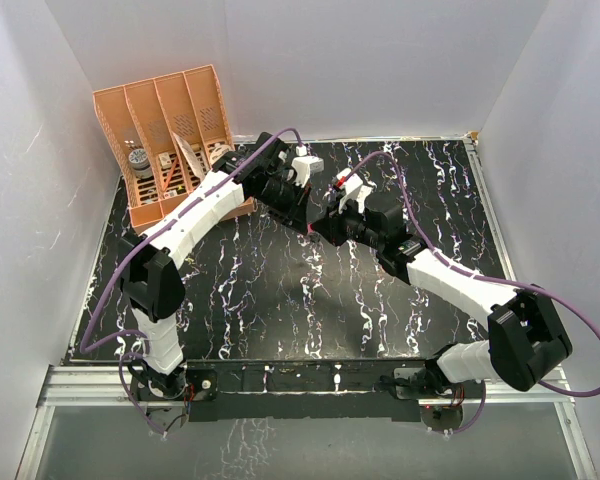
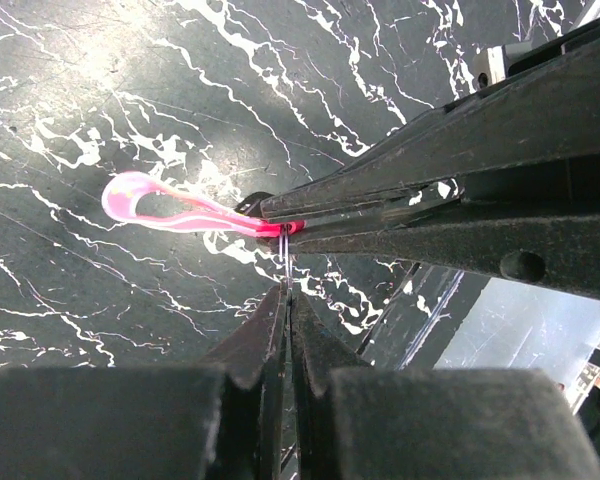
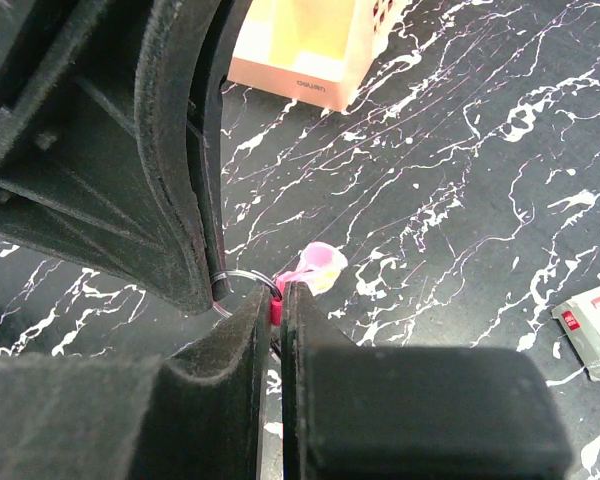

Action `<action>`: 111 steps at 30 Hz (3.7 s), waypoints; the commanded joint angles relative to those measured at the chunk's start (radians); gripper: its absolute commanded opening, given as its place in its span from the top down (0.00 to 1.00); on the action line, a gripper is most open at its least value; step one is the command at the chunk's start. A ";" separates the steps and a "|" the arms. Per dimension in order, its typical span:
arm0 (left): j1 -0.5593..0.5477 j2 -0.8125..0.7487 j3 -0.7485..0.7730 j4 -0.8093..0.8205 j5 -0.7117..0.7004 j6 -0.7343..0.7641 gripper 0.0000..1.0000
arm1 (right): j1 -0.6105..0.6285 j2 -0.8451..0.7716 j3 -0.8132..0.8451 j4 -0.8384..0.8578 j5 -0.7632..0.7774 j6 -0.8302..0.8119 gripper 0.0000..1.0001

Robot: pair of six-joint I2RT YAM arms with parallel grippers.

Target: Put the keys on the keyring

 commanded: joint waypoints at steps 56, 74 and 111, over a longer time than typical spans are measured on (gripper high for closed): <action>-0.030 -0.583 -0.937 1.444 -0.335 -0.417 0.71 | -0.025 -0.032 0.050 0.217 0.105 0.682 1.00; -0.041 -0.560 -0.962 1.462 -0.330 -0.420 0.74 | -0.025 -0.040 0.057 0.218 0.107 0.697 1.00; -0.050 -0.517 -0.959 1.528 -0.331 -0.428 0.88 | -0.025 -0.054 0.046 0.222 0.097 0.705 1.00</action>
